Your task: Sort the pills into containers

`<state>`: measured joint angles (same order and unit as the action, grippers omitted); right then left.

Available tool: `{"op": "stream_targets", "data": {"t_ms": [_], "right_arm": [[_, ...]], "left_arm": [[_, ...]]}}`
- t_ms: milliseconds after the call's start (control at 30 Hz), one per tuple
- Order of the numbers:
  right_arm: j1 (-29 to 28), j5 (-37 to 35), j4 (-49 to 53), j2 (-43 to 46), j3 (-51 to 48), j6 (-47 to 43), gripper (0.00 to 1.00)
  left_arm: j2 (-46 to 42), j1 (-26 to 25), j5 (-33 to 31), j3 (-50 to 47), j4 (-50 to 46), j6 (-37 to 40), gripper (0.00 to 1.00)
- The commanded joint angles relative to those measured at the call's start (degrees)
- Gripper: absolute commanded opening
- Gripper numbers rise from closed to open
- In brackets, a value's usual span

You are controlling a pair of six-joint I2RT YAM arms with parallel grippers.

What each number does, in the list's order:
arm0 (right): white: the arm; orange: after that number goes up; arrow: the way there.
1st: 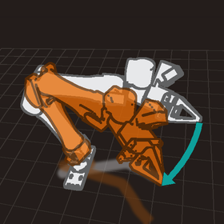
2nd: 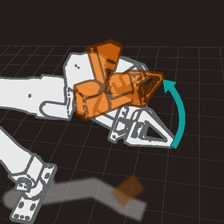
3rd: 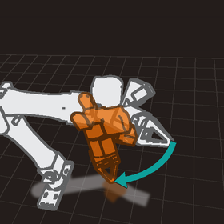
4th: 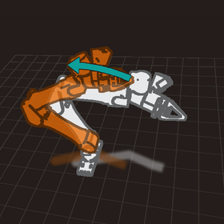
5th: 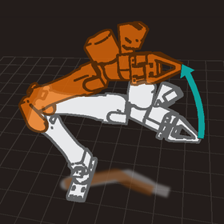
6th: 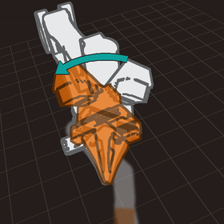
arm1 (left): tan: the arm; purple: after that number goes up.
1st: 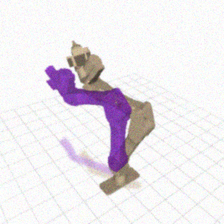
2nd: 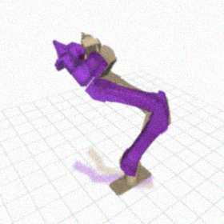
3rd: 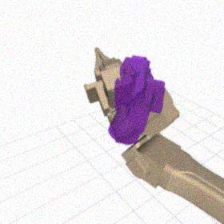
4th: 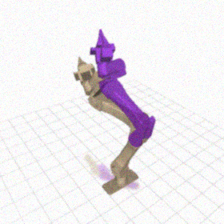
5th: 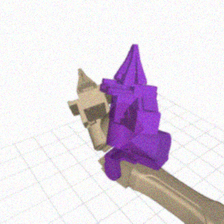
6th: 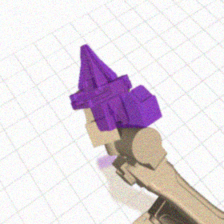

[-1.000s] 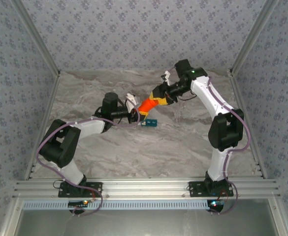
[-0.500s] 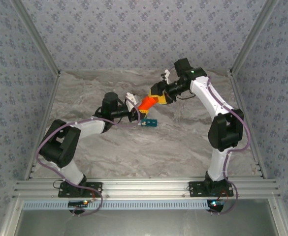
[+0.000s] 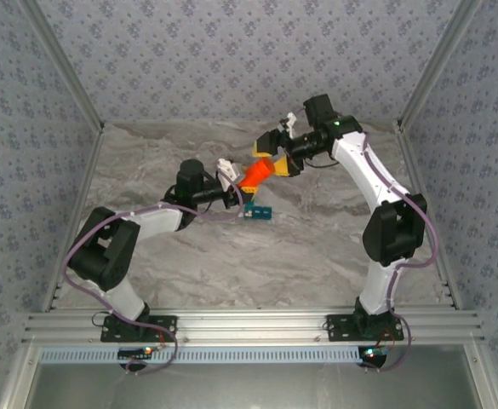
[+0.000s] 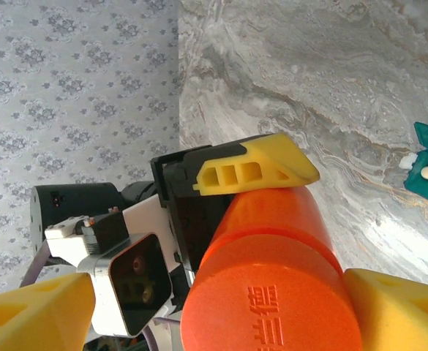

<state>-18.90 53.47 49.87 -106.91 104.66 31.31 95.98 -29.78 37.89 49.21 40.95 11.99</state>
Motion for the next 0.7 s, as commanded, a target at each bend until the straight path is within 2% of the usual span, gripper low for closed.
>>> {"op": "stream_targets", "data": {"t_ms": [0,467,667], "right_arm": [[0.3,1.9,-1.7,1.3,1.3,0.3,0.92],[3.2,2.3,-1.7,3.8,0.1,-1.2,0.97],[6.7,3.6,-9.8,8.2,-3.0,4.2,0.95]], "left_arm": [[-1.9,-1.2,0.5,0.8,7.6,-2.1,0.00],[-1.2,-0.8,-4.5,-1.4,17.8,-9.5,0.00],[-0.6,-0.9,-4.6,-1.6,19.4,-11.7,0.00]]}}
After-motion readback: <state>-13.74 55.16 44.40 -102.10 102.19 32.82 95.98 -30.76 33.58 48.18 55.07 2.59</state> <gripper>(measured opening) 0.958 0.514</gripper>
